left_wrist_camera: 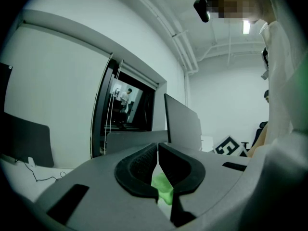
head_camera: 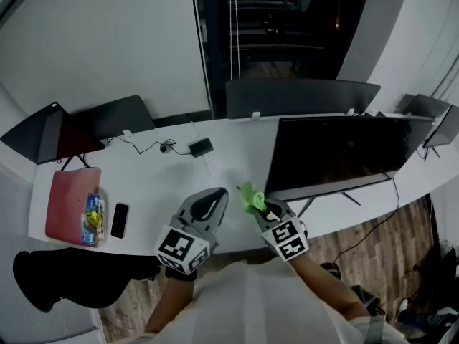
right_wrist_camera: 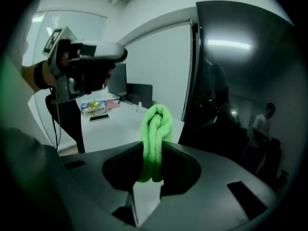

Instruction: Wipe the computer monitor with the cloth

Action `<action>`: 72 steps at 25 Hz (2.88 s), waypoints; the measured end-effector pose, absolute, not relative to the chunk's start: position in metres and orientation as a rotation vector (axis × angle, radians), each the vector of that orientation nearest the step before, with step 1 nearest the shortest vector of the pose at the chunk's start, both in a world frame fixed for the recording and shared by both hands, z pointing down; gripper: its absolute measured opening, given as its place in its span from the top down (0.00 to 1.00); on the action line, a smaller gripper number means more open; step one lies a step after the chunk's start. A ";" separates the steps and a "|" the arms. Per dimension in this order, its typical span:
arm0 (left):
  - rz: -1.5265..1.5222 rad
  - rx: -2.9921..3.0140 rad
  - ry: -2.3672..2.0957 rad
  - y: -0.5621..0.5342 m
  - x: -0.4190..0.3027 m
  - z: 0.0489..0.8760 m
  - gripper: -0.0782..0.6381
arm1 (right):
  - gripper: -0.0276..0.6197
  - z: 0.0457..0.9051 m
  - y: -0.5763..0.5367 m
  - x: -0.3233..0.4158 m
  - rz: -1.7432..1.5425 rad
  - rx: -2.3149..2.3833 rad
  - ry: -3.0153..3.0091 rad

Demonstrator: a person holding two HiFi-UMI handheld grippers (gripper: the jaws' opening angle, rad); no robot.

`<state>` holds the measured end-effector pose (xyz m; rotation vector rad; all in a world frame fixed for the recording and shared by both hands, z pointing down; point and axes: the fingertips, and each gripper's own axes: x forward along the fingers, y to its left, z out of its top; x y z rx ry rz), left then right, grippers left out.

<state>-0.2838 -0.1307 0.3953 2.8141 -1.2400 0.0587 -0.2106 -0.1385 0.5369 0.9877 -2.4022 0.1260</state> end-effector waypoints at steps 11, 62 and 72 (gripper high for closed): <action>0.001 2.817 -1.269 -0.133 -0.284 0.379 0.86 | 0.85 0.350 -0.151 -0.221 -0.222 0.979 -2.619; -0.117 2.880 -1.120 -0.144 -0.142 0.348 0.86 | 0.85 0.225 -0.238 -0.078 -0.530 1.249 -2.434; -0.106 2.905 -1.094 -0.156 -0.061 0.339 0.86 | 0.85 0.222 -0.243 -0.010 -0.525 1.224 -2.464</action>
